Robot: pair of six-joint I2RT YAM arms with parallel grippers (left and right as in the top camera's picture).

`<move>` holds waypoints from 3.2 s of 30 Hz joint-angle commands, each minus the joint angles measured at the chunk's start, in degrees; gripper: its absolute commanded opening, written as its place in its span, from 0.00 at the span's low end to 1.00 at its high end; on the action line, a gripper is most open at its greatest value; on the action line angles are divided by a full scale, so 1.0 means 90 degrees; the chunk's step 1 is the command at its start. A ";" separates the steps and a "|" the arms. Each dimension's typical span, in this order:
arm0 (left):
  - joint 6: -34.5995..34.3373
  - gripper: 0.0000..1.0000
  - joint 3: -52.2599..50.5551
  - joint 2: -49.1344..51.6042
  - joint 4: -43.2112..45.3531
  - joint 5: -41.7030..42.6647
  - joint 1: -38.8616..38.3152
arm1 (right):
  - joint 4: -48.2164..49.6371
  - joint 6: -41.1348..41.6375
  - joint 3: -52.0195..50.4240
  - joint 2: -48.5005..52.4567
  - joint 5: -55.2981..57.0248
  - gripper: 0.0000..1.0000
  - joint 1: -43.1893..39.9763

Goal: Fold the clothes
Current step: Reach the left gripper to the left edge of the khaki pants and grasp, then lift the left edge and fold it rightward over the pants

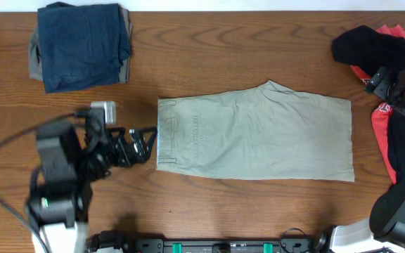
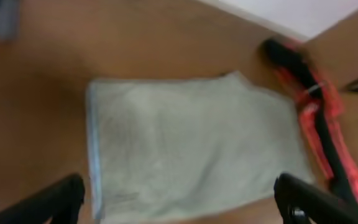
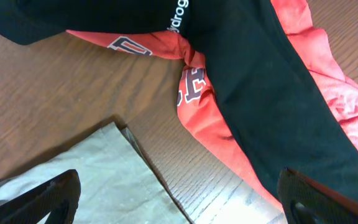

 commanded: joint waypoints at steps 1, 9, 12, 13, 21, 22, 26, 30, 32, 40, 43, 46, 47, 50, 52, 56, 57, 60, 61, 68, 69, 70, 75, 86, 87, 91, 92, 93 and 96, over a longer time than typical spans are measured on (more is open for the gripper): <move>0.0464 0.98 0.0682 0.0758 -0.0554 -0.1569 -0.0330 | -0.0007 -0.0075 0.0034 -0.0015 0.0087 0.99 -0.0007; 0.0000 0.98 0.0714 0.2023 -0.0223 -0.1583 -0.0651 | -0.0007 -0.0078 0.0034 -0.0015 0.0087 0.99 -0.0007; -0.0168 0.98 0.0714 0.2480 0.0141 -0.1081 -0.0651 | -0.0010 -0.0075 0.0034 -0.0015 0.0087 0.99 -0.0007; -0.0168 0.98 0.0714 0.2664 0.0299 -0.0942 -0.0670 | -0.0010 -0.0078 0.0034 -0.0015 0.0087 0.99 -0.0007; -0.0219 0.98 0.0714 0.3745 0.0879 -0.0950 -0.0928 | -0.0010 -0.0075 0.0034 -0.0015 0.0087 0.99 -0.0007; -0.0214 0.98 0.0714 0.3842 0.0891 -0.0976 -0.0928 | -0.0010 -0.0078 0.0034 -0.0015 0.0087 0.99 -0.0007; -0.0211 0.98 0.0714 0.4306 0.0964 -0.1324 -0.0928 | -0.0007 -0.0075 0.0034 -0.0015 0.0087 0.99 -0.0007; -0.0211 0.98 0.0714 0.4796 0.1027 -0.1348 -0.0928 | -0.0010 -0.0075 0.0034 -0.0015 0.0087 0.99 -0.0007; -0.0199 0.98 0.0712 0.5032 0.1037 -0.1331 -0.0928 | -0.0010 -0.0078 0.0034 -0.0015 0.0087 0.99 -0.0007; 0.0117 0.98 0.0712 0.5889 0.1207 -0.0782 -0.0928 | -0.0007 -0.0075 0.0034 -0.0015 0.0087 0.99 -0.0007; 0.0248 0.98 0.0712 0.6122 0.1304 -0.0245 -0.0930 | -0.0007 -0.0075 0.0034 -0.0015 0.0087 0.99 -0.0007; 0.0245 0.98 0.0712 0.6339 0.1321 -0.0172 -0.0930 | -0.0010 -0.0075 0.0034 -0.0015 0.0087 0.99 -0.0007; 0.0245 0.98 0.0712 0.6419 0.1321 -0.0107 -0.0930 | -0.0007 -0.0075 0.0034 -0.0015 0.0087 0.99 -0.0007; 0.0245 0.98 0.0702 0.6645 0.1321 0.0085 -0.0962 | -0.0010 -0.0075 0.0034 -0.0015 0.0087 0.99 -0.0007; 0.0245 0.99 0.0699 0.6768 0.1319 0.0083 -0.1008 | -0.0010 -0.0075 0.0034 -0.0015 0.0087 0.99 -0.0007; 0.0245 0.68 0.0699 0.6907 0.1321 0.0075 -0.1093 | -0.0007 -0.0075 0.0034 -0.0015 0.0087 0.99 -0.0007; 0.0245 0.59 0.0699 0.6907 0.1321 0.0075 -0.1095 | -0.0010 -0.0075 0.0034 -0.0015 0.0087 0.99 -0.0007; 0.0243 0.34 0.0699 0.6904 0.1319 0.0019 -0.1088 | -0.0007 -0.0075 0.0034 -0.0015 0.0087 0.99 -0.0007; 0.0245 0.25 0.0699 0.6904 0.1297 -0.0029 -0.1088 | -0.0010 -0.0075 0.0034 -0.0015 0.0087 0.99 -0.0007; -0.0085 0.06 0.0702 0.6822 0.1049 -0.0770 -0.1044 | -0.0007 -0.0075 0.0034 -0.0015 0.0087 0.99 -0.0007; -0.0182 0.06 0.0704 0.6783 0.0981 -0.0974 -0.1032 | -0.0007 -0.0075 0.0034 -0.0015 0.0087 0.99 -0.0007; -0.0245 0.06 0.0712 0.6717 0.0879 -0.1180 -0.1003 | -0.0007 -0.0075 0.0034 -0.0015 0.0087 0.99 -0.0007; -0.0335 0.06 0.1035 0.6336 -0.0058 -0.2079 -0.0758 | -0.0010 -0.0075 0.0034 -0.0015 0.0087 0.99 -0.0007; -0.0520 0.06 0.3055 0.5350 -0.2841 -0.3167 -0.0214 | -0.0010 -0.0078 0.0034 -0.0015 0.0087 0.99 -0.0007; -0.0495 0.06 0.3281 0.5289 -0.3053 -0.3167 -0.0238 | -0.0010 -0.0075 0.0034 -0.0015 0.0087 0.99 -0.0007; -0.0430 0.06 0.4027 0.5066 -0.3682 -0.3167 -0.0461 | -0.0007 -0.0078 0.0034 -0.0015 0.0087 0.99 -0.0007; -0.0430 0.06 0.4165 0.5025 -0.3784 -0.3167 -0.0537 | -0.0007 -0.0075 0.0034 -0.0015 0.0087 0.99 -0.0007; -0.0432 0.06 0.4330 0.4974 -0.3903 -0.3164 -0.0641 | -0.0007 -0.0075 0.0034 -0.0015 0.0087 0.99 -0.0007; -0.0478 0.06 0.4726 0.4860 -0.4170 -0.3152 -0.0984 | -0.0010 -0.0075 0.0034 -0.0015 0.0087 0.99 -0.0007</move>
